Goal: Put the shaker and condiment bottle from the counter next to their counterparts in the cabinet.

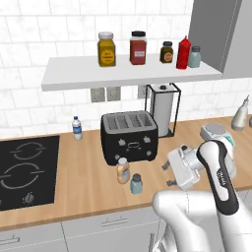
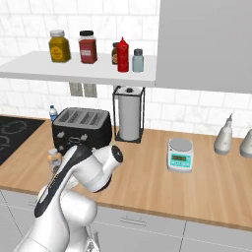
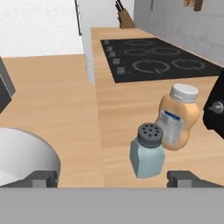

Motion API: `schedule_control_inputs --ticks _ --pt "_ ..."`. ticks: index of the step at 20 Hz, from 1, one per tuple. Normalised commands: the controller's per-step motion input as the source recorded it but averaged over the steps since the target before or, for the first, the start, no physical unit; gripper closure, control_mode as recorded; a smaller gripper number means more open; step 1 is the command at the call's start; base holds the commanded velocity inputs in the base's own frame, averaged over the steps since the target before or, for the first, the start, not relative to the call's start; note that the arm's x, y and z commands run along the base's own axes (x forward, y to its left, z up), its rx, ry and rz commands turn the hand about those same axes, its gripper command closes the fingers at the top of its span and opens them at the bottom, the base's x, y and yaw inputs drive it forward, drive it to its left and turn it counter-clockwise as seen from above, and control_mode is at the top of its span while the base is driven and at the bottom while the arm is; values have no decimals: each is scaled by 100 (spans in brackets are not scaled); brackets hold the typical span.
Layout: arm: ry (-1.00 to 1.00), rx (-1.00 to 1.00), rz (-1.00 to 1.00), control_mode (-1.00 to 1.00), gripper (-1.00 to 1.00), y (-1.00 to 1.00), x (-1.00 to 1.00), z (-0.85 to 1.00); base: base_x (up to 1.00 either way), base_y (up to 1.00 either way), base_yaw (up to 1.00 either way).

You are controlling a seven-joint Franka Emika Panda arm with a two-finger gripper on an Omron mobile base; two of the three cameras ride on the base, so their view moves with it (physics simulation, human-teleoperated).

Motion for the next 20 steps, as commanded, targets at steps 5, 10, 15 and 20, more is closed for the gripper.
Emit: schedule_control_inputs --ticks 5,10,15,20 --pt "-12 0 0 -100 -100 44 3 -38 0 0 0" --pt "-9 0 0 -100 -100 32 16 -76 0 0 0" --pt "0 8 0 -100 -100 36 9 -76 0 0 0" --pt "0 2 0 -100 -100 37 1 -78 0 0 0"
